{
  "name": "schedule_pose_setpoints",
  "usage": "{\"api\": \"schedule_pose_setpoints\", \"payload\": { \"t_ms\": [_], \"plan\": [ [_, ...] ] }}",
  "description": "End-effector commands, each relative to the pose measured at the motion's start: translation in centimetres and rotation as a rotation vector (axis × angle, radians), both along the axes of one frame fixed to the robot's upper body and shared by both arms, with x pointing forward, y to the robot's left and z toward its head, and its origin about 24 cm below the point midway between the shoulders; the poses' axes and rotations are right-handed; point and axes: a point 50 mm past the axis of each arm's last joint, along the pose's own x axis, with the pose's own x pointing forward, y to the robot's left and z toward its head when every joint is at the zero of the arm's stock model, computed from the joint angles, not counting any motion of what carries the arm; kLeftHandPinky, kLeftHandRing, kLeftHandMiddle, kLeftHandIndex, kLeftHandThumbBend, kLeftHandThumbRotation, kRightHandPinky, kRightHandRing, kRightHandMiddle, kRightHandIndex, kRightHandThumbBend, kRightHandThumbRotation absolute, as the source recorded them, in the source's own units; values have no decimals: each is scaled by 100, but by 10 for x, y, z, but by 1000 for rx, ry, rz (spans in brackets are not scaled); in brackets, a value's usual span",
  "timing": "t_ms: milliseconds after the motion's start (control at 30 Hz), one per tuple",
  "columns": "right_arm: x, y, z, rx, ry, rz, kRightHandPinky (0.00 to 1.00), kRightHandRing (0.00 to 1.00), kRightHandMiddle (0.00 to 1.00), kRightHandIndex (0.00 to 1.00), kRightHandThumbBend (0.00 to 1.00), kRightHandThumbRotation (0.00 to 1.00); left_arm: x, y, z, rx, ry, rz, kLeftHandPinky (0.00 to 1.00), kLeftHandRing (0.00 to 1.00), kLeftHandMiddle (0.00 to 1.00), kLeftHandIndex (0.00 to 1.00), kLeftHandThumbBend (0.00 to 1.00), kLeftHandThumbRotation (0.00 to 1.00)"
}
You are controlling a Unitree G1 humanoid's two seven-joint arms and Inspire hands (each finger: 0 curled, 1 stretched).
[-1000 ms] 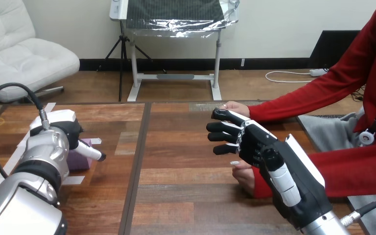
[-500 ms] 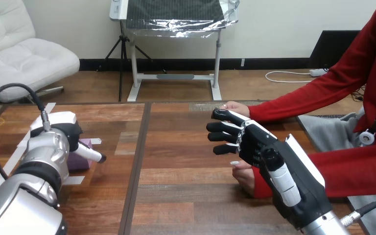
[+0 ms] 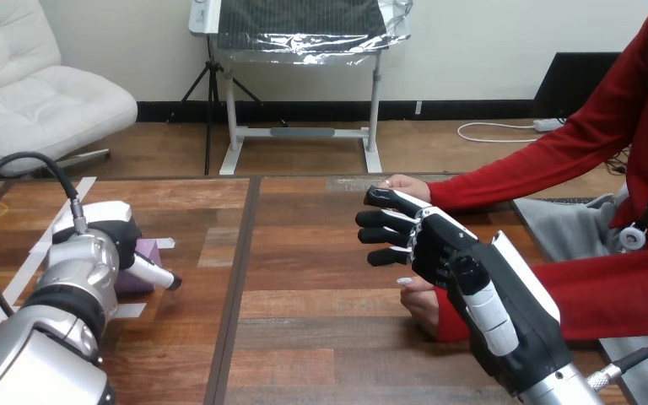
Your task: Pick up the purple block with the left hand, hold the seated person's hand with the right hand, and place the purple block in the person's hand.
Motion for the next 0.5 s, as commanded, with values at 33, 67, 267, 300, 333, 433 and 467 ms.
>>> {"api": "schedule_pose_setpoints", "payload": {
  "t_ms": [33,67,267,300,333,433,467],
  "plan": [
    [4,-1,20,1,-102,4,73,80,82,85,89,100,8,-3,13,13,-40,-30,80,87,89,87,60,44],
    [4,-1,20,2,-102,4,73,80,82,85,89,100,8,-3,13,9,-41,-31,80,87,89,86,59,44],
    [4,-1,20,5,-99,5,73,80,82,85,89,100,8,-3,13,-10,-40,-29,80,87,88,85,52,34],
    [3,-1,20,5,-100,5,73,80,82,85,89,100,8,-3,13,-10,-40,-29,80,86,88,85,52,33],
    [3,-1,20,6,-100,5,73,80,82,85,89,100,8,-3,13,-11,-40,-30,79,86,88,85,51,31],
    [3,-1,20,5,-102,4,73,80,81,85,89,100,8,-2,13,-18,-35,-28,77,85,88,84,49,26],
    [3,-1,20,4,-103,5,73,80,81,85,89,100,9,-3,14,-24,-32,-27,76,85,88,84,48,25]
  ]
}}
